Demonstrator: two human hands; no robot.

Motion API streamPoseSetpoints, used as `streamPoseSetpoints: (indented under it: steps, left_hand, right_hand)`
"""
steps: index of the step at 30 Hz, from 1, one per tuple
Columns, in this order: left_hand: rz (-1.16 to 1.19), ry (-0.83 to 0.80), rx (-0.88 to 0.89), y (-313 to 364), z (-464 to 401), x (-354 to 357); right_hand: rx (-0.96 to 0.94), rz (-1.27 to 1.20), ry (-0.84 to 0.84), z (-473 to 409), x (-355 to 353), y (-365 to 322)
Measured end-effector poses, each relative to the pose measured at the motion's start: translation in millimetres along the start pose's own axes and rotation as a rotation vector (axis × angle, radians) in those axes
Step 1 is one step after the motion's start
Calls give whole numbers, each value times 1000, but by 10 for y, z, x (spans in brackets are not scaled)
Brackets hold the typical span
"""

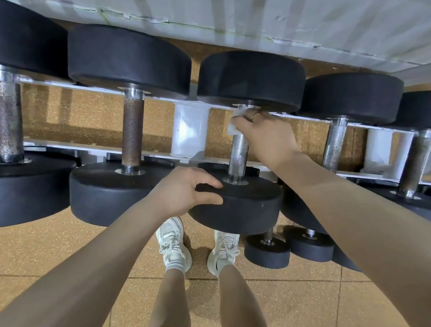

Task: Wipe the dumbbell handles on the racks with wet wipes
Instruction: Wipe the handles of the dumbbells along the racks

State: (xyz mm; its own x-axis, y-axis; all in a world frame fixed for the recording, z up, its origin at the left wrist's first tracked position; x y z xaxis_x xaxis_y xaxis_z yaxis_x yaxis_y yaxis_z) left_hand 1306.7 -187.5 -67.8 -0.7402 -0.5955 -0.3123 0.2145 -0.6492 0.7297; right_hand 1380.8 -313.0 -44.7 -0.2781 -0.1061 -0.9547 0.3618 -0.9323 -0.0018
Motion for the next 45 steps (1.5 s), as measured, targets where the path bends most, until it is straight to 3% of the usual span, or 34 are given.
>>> streamPoseSetpoints:
  steps: [5,10,12,15,17,21,25,28,30,32,35,37,43,45]
  left_hand:
    - [1,9,0,11,13,-7]
    - [-8,3,1,36,12,-9]
    - [-16,-4,-1,27,1,-9]
    - [-14,-19,-7,19,-5,-1]
    - [-2,-15,-6,31,-2,-5]
    - [5,-18,-16,42,14,-13]
    - [-4,-40,-31,50,12,-10]
    - [-21,-45,-37,59,12,-16]
    - [-29,-53,-38,63,10,-10]
    - [-34,-57,-36,54,2,-17]
    - [-41,-67,-33,42,-15,-16]
    - [-45,-68,-30,33,-23,-15]
    - [-45,-61,-20,34,-20,-12]
    - [-58,-68,-22,42,-20,-17]
  right_hand:
    - [-34,28,-75,82,238,-26]
    - [-212,-334,-362,547,370,-214]
    - [-211,-347,-297,459,260,-168]
    - [87,-436,2,123,-28,151]
    - [206,-354,20,15,-25,215]
    - [162,-151,-118,64,185,101]
    - [57,9,159,312,62,-1]
    - [-64,-27,161,530,192,-49]
    - [-88,-209,145,533,184,28]
    - [246,-611,146,385,198,359]
    - [1169,-1329,125,420,531,701]
    - [1437,-1653,79,353,666,573]
    - [1219,-1598,-18,329,654,508]
    - [1093,-1481,-163,469,680,488]
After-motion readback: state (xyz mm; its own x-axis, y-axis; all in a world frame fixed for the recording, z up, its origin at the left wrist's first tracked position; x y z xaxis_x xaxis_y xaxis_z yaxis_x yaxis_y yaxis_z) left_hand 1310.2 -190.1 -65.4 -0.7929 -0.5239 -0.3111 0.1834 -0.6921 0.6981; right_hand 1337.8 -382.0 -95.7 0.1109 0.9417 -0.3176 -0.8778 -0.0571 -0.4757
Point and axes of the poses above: each hand's wrist, its own z-axis away from the middle knuckle, its own x-axis out of the palm, y = z × x, the point moved 8 cm from there along -z, towards the middle knuckle, and after that the axes turned 3 degrees about y, right-handed, at the moved point
